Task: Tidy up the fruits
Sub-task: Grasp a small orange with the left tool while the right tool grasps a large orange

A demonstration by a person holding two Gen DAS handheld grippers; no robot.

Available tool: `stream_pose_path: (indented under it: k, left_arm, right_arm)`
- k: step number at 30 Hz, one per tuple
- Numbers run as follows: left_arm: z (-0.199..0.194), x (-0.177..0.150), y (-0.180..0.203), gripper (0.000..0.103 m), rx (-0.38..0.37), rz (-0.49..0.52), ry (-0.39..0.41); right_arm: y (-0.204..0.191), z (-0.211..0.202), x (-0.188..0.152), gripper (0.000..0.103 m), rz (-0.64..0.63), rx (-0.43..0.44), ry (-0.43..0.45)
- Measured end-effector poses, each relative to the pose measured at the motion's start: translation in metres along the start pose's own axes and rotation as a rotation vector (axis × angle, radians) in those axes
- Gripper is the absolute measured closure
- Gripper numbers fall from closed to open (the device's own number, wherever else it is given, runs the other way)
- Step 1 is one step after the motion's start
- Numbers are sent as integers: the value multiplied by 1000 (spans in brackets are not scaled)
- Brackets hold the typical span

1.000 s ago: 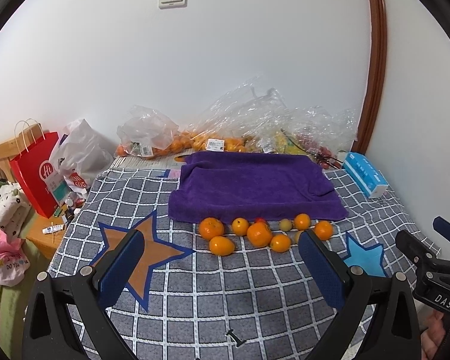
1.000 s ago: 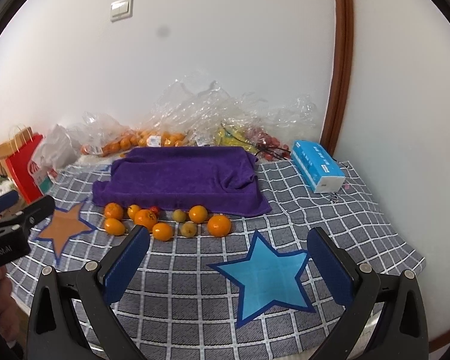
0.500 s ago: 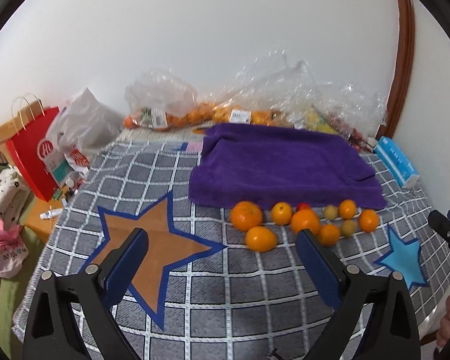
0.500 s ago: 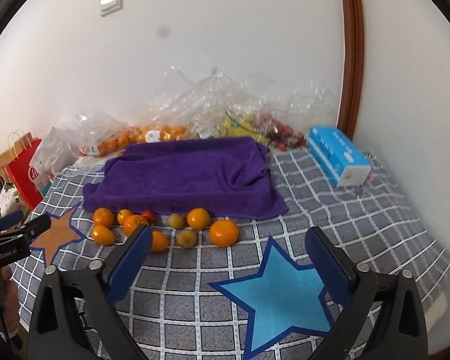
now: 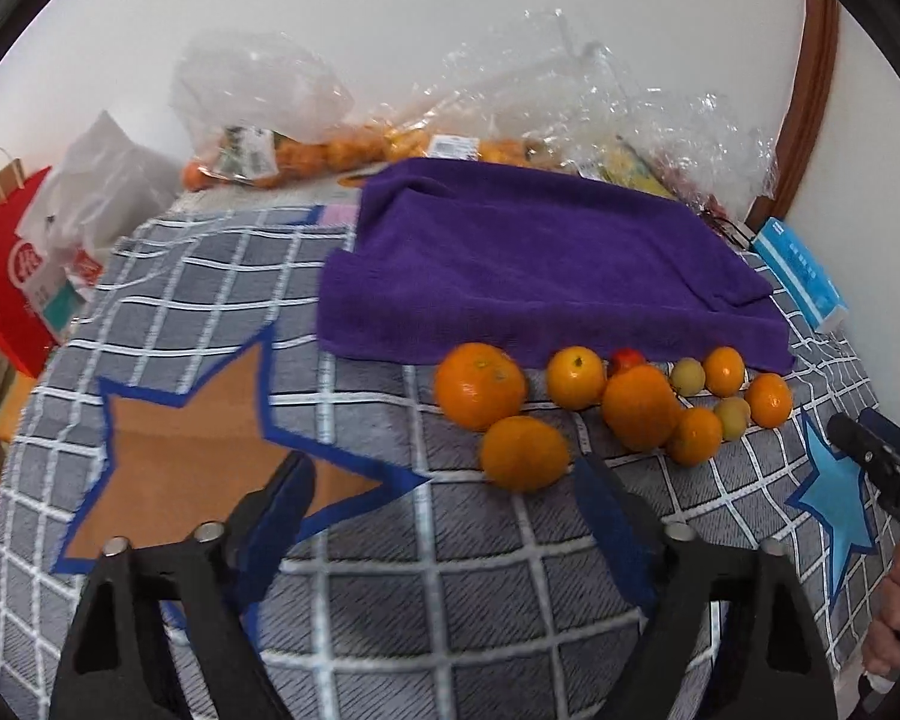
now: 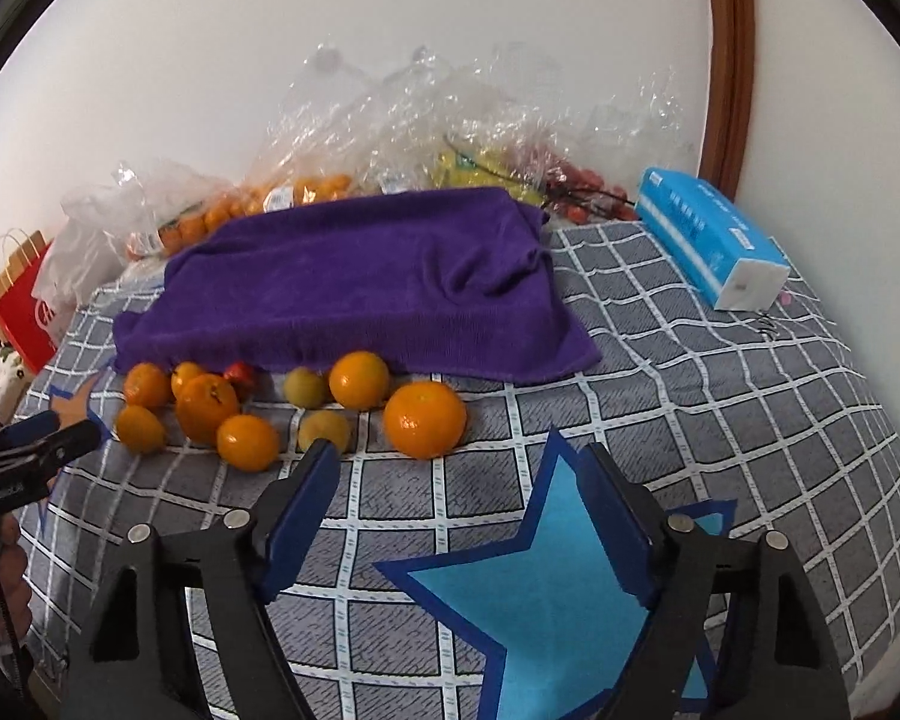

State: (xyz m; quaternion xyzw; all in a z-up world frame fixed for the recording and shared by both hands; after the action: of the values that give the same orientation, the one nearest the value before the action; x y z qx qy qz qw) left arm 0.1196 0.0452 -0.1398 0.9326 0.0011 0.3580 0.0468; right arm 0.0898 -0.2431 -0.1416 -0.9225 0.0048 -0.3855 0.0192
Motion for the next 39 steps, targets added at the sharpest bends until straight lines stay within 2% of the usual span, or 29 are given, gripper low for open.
stream_pose_path:
  k: [2,6,12,15,16,20,28,33,35,39]
  left_arm:
    - [9,-1,3,24,-26,2,-8]
    - [23,-5,10,31,-81,16,-26]
    - [32,-7,18,40,-102,39,-18]
    - [33,-7,19,63,-139,51,-14]
    - [33,-8,19,65,-168,49,-16]
    - [29,-9,18,68,-225,45,2]
    - [29,-9,17,68,-247,27,7]
    - [28,-10,16,69,-255,19,9]
    - [29,-10,15,69,-259,14,9]
    - [30,-9,13,69,-262,10,6]
  right_arm:
    - [1,3,1,28,0,3,12]
    - [3,13,3,28,7,16,24]
    - [4,30,5,32,9,57,-14]
    - [5,36,5,36,-5,37,-14]
    - [6,38,5,36,-7,40,-14]
    - [9,47,4,41,-1,50,-36]
    - [0,63,8,41,-15,82,-54]
    - [-3,72,8,51,-32,75,-83]
    - [-6,71,5,61,-57,85,-76]
    - [-14,69,3,61,-95,68,-68]
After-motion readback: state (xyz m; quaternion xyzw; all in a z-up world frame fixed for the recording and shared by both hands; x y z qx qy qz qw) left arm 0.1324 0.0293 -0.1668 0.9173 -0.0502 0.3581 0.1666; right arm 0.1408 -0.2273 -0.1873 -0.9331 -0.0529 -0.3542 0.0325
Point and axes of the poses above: each gripper's, at about its wrist camera, not at the fingertips, and z roughly the way its jaws point, y to its right, x to its top, the point moved 1 cm from there along z, roughly the way its jaws point, and after that the axes turned 1 degree about y, right-handed, at the moved point
